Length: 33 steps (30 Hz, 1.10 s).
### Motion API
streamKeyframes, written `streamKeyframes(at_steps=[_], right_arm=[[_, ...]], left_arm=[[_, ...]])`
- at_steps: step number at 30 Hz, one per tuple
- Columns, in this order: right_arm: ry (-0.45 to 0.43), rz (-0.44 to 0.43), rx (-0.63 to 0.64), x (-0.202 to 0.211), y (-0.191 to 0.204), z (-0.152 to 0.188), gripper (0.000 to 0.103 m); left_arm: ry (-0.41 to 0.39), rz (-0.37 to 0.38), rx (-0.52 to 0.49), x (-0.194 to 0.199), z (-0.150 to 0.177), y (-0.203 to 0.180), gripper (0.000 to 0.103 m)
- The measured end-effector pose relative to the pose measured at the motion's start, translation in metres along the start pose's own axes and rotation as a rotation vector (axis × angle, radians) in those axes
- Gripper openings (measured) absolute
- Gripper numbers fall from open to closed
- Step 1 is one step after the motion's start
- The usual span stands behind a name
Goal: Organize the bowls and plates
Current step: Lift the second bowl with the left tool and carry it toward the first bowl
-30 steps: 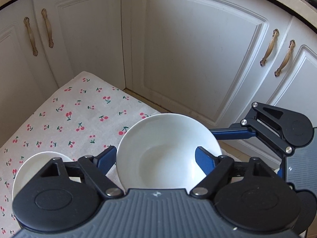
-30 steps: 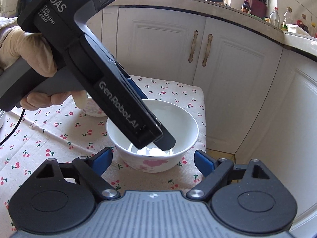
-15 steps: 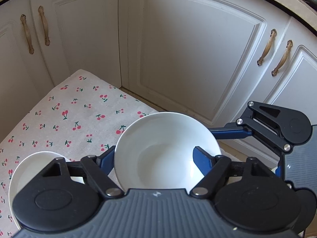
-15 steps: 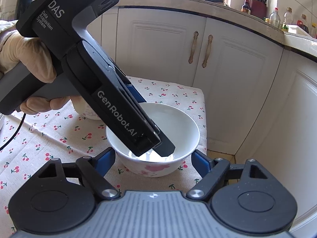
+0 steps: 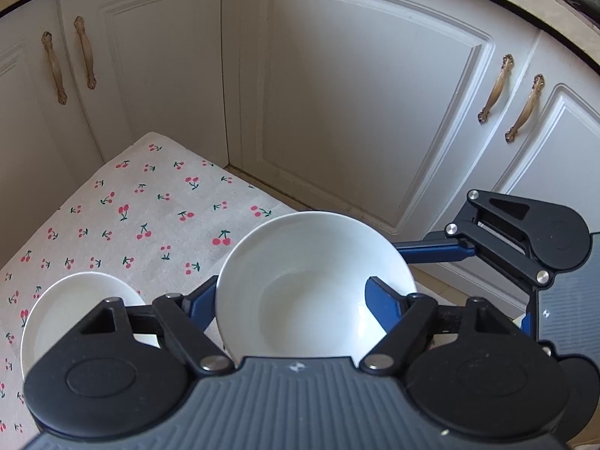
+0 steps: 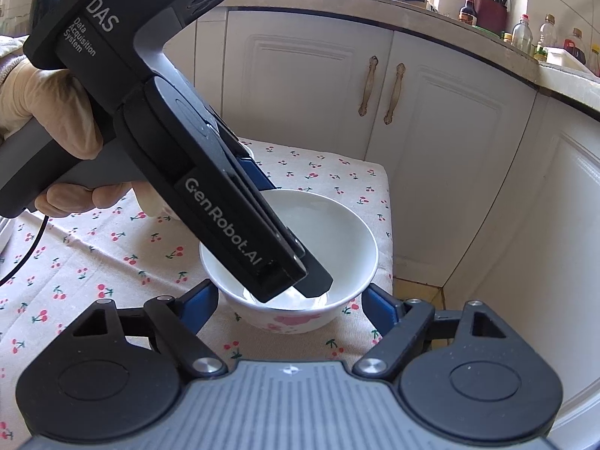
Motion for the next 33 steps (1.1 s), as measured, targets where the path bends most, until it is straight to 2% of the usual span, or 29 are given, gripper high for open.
streamKeyframes(at_steps=[13,22,33], right_arm=[[0.001,-0.049,0.008,0.06,0.038,-0.009,0.087],[-0.025,-0.081,0.036,0.104,0.081,-0.009,0.087],[-0.014,-0.129,0.066,0.128,0.132,0.0,0.087]], left_arm=[[-0.01,-0.014,0.042,0.071,0.021,-0.027,0.08],[-0.04,-0.055,0.075,0.123,0.055,-0.046,0.08],[-0.064,-0.087,0.119,0.167,0.102,-0.056,0.081]])
Point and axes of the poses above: each gripper's, at about its wrist camera, not at the fingertips, and x roughly against the way its jaws point, y to its left, z to its underside, the point moved 5 cm from there along -x, roughly the way its jaws point
